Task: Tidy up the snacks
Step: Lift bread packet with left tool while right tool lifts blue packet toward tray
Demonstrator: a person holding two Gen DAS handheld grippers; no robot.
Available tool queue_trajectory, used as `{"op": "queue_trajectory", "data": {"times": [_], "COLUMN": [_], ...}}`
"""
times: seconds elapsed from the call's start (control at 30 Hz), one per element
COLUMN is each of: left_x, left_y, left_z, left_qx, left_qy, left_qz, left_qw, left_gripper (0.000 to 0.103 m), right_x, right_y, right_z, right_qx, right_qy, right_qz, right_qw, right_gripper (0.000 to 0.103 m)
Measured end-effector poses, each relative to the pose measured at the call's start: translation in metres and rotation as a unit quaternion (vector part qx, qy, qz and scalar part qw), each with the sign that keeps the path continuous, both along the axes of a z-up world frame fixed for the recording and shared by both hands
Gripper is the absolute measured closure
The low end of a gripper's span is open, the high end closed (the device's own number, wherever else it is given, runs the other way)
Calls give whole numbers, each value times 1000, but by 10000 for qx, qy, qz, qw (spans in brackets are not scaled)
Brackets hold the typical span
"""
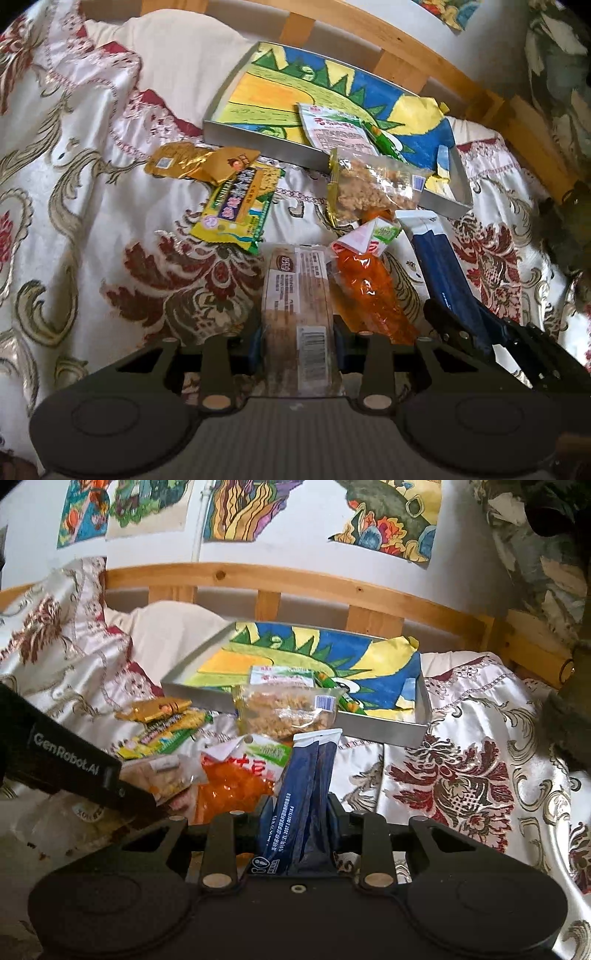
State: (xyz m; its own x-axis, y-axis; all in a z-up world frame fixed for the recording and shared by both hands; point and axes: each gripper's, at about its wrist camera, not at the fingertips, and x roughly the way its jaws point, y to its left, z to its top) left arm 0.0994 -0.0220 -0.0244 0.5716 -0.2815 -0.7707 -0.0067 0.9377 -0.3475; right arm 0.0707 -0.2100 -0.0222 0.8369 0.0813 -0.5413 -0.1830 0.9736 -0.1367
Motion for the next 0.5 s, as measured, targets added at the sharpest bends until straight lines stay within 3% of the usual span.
{"op": "queue_trajectory", "data": {"times": [0.37,0.5], "left_x": [-8,-10], "left_y": [16,18], "left_z": [7,12], "left_qx": [-319,-386], "left_qy": [9,-158], "left_qz": [187,244], "left_qw": [9993,9988], "left_gripper": [64,64], "right_x": [-9,-10], "right_y": [2,2], "right_z": [9,12], "right_qx": [83,153], "right_qy": [-316,-405], "right_qz": [144,181], "right_qw": [9994,9989], "right_gripper": [71,71]}}
